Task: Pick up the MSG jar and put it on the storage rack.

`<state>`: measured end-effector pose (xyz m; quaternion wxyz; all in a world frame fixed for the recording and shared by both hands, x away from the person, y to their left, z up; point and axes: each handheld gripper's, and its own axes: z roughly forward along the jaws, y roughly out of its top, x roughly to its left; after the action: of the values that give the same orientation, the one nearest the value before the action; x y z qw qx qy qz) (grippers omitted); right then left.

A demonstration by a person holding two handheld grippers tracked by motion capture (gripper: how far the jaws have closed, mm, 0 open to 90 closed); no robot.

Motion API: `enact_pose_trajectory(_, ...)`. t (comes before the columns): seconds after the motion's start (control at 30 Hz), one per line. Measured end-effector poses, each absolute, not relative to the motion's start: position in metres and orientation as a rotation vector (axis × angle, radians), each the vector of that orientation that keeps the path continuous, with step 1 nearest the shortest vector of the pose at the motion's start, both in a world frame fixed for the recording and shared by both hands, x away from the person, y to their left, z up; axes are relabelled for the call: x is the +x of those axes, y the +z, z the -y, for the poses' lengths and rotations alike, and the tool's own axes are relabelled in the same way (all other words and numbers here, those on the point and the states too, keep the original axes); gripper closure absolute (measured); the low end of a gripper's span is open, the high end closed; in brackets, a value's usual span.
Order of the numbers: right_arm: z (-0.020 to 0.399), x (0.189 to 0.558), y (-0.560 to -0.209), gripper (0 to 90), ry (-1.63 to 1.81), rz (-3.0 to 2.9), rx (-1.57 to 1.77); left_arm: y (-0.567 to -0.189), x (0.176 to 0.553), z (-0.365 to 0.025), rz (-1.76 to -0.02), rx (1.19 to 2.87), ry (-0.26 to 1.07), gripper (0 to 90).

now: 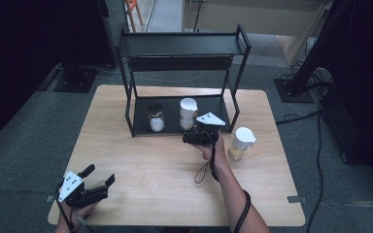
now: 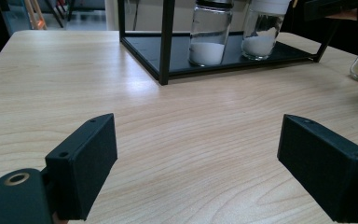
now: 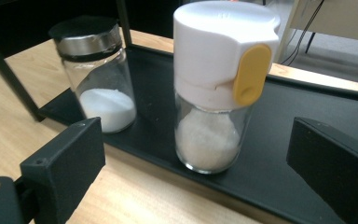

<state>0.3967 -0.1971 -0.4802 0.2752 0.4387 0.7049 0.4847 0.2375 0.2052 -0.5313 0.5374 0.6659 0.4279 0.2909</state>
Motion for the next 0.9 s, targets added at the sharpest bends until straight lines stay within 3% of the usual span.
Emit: enact_pose_trajectory(0.9,0.233,0.346,-0.492,4.6,1.398,-1.922,1.052,-0.531,0.237,-0.204,-1.019,1.592,0.703,12.2)
